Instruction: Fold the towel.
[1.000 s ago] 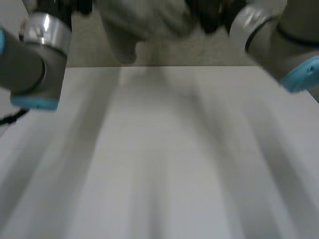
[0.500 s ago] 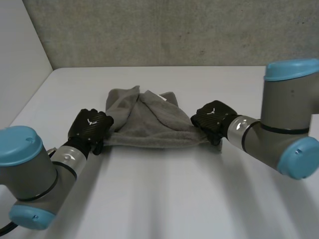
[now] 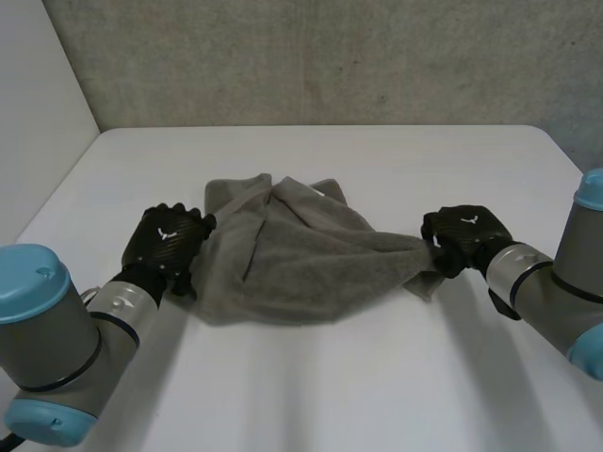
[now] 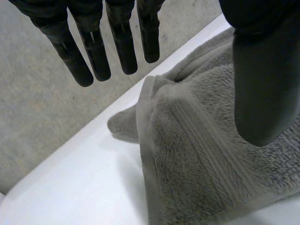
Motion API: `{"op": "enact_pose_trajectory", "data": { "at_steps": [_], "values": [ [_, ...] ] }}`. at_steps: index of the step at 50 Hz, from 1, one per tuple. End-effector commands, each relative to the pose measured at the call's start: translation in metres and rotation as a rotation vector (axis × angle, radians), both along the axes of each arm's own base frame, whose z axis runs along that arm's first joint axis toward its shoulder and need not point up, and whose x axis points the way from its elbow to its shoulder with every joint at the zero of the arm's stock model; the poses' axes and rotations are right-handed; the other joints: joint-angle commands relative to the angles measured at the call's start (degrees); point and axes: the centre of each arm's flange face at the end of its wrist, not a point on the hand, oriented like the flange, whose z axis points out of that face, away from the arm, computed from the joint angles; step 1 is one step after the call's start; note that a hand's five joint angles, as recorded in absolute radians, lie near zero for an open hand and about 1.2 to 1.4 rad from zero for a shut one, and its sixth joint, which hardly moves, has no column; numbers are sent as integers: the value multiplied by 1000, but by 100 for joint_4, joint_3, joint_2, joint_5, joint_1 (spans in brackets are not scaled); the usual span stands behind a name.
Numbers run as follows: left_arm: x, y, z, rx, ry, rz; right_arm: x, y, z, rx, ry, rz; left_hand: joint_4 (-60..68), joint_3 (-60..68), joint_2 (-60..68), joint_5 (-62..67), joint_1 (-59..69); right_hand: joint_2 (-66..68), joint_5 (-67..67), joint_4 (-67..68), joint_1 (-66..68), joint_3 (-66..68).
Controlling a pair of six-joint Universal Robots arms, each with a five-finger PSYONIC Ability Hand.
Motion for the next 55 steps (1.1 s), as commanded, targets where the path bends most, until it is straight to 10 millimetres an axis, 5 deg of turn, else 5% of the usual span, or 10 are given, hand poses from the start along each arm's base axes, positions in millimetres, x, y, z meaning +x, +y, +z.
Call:
{"op": "enact_pose_trajectory", "data": {
  "at_steps": [1,30,55],
  "values": [
    [2,3,-6,59,49,15,-10,-10,-1,11,-26,-44,-680,-604,-725,-1494,-669,478,462,351,447,313],
    [-2,3,-40,145,13,-30,-14,-15,-17,43,-40,-58,-1034,-957,-1079,-1847,-1022,478,462,351,447,313],
    [-14,-30,-52,114,19,-27,-13,-13,-18,44,-33,-53,-1354,-1277,-1398,-2167,-1342,478,462,351,447,313]
  ]
}}
